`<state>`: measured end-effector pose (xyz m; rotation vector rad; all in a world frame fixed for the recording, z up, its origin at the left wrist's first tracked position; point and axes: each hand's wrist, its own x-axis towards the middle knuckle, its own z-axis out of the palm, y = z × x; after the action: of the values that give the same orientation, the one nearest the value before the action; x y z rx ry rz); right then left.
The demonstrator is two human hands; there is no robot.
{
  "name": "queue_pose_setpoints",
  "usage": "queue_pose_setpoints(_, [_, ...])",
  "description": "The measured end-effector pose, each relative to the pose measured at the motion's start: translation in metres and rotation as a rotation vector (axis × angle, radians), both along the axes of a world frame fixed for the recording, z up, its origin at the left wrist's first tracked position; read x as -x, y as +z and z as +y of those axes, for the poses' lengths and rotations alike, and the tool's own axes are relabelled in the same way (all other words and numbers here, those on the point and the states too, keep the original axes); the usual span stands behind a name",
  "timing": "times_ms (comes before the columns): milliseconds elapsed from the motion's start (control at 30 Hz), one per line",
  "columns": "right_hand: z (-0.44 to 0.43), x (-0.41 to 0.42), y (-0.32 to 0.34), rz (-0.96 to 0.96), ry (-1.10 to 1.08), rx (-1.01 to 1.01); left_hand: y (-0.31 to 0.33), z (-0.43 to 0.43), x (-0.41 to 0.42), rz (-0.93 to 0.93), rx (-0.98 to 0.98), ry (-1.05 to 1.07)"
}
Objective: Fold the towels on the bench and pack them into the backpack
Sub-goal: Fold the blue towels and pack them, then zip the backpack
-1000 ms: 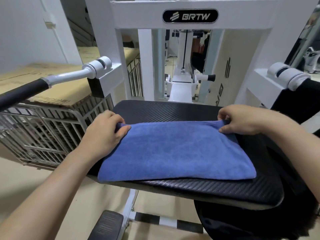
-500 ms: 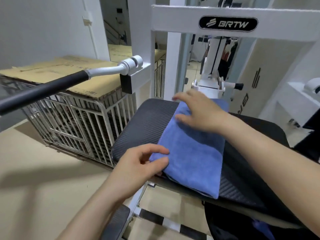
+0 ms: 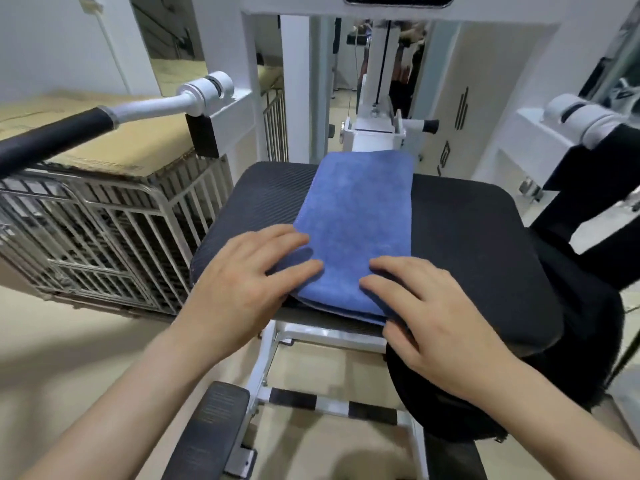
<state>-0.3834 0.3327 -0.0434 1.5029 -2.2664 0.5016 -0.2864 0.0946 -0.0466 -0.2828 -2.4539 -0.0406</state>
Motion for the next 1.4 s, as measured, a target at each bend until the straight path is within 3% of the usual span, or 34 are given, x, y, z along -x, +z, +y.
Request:
queue_pose_setpoints(200, [0.002,-0.007,0.002,-0.037,-0.019,0.073,0.006,0.013,-0.006,-0.212,-0.064,0.001])
queue_pose_setpoints(333, [0.029,-0.008,0.014,-0.150,0.133,-0.067,0.022,0.027,-0.024,-0.331,-0.078,0.030])
queue_pose_setpoints(433, [0.037,-0.011,0.008,0.013,0.103,-0.348,0.030,0.026,-0.032,-0.382,-0.109,0.009])
queue_pose_setpoints(533, [0.032,-0.011,0.004,0.068,0.107,-0.359,0.039,0.028,-0.041,-0.481,-0.205,-0.038])
queue_pose_setpoints(600, [0.030,-0.013,0.020,-0.090,0.173,-0.267,0.044,0.027,-0.042,-0.560,-0.349,-0.117])
queue_pose_setpoints(733, [0.025,-0.011,0.052,-0.583,0.256,-0.020,0.055,0.015,-0.036,-0.670,-0.840,-0.276])
queue_pose_setpoints(833, [0.006,0.008,0.062,-0.858,0.195,0.231,0.064,0.015,-0.024,-0.577,-1.092,-0.291])
queue_pose_setpoints(967, [-0.035,0.037,0.070,-0.942,0.046,0.361,0.074,0.008,0.005,-0.444,-1.439,-0.209])
queue_pose_setpoints(1133, [-0.085,0.070,0.066,-0.964,-0.077,0.314,0.067,0.003,0.025,-0.534,-1.893,-0.181])
queue_pose_setpoints(1233, [-0.101,0.087,0.053,-0.787,-0.172,0.124,0.049,0.005,0.019,-0.492,-1.798,-0.104])
queue_pose_setpoints(1400, [-0.114,0.095,0.048,-0.707,-0.259,-0.029,0.036,0.009,0.019,-0.343,-1.471,0.009])
